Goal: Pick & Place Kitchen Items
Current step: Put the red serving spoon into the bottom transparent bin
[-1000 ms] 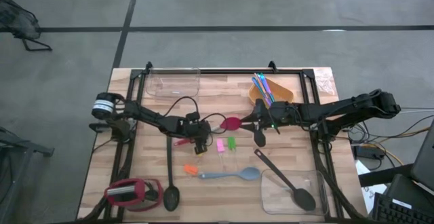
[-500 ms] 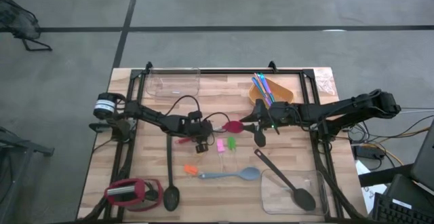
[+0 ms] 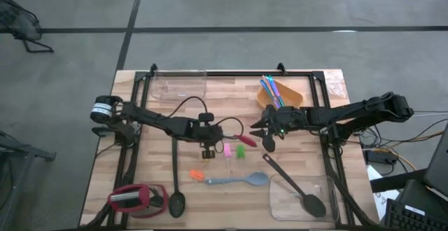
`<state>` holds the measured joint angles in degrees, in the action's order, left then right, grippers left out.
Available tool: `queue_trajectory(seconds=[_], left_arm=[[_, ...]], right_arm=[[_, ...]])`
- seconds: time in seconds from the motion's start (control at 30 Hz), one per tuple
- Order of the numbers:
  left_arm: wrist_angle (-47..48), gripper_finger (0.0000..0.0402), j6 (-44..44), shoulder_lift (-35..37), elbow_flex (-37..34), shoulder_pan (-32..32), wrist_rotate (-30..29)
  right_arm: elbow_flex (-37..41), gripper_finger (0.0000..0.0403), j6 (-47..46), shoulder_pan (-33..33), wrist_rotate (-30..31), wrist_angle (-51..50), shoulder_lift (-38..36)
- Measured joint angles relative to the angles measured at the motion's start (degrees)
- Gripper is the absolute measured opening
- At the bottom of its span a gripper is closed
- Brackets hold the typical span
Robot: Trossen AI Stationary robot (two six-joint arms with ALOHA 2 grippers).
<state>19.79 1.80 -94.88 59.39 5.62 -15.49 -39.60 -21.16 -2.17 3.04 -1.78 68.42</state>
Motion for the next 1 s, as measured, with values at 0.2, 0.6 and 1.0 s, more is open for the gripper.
queue_trajectory(seconds=[0.2, 0.6, 1.0], left_arm=[[4.9, 0.0055, -1.4, 1.0, 4.5, 0.7, 0.0], [16.3, 0.0055, -1.7, 1.0, 15.4, 0.0, 2.9], [17.7, 0.0055, -1.5, 1.0, 16.3, -0.7, 4.0]], right_arm=[[-0.1, 0.0135, -1.2, -1.8, -0.1, -0.1, -0.1], [-6.2, 0.0152, 0.5, -5.1, 6.6, -10.7, 1.0], [-12.5, 0.0148, 0.2, -7.7, 9.5, -16.1, 3.4]])
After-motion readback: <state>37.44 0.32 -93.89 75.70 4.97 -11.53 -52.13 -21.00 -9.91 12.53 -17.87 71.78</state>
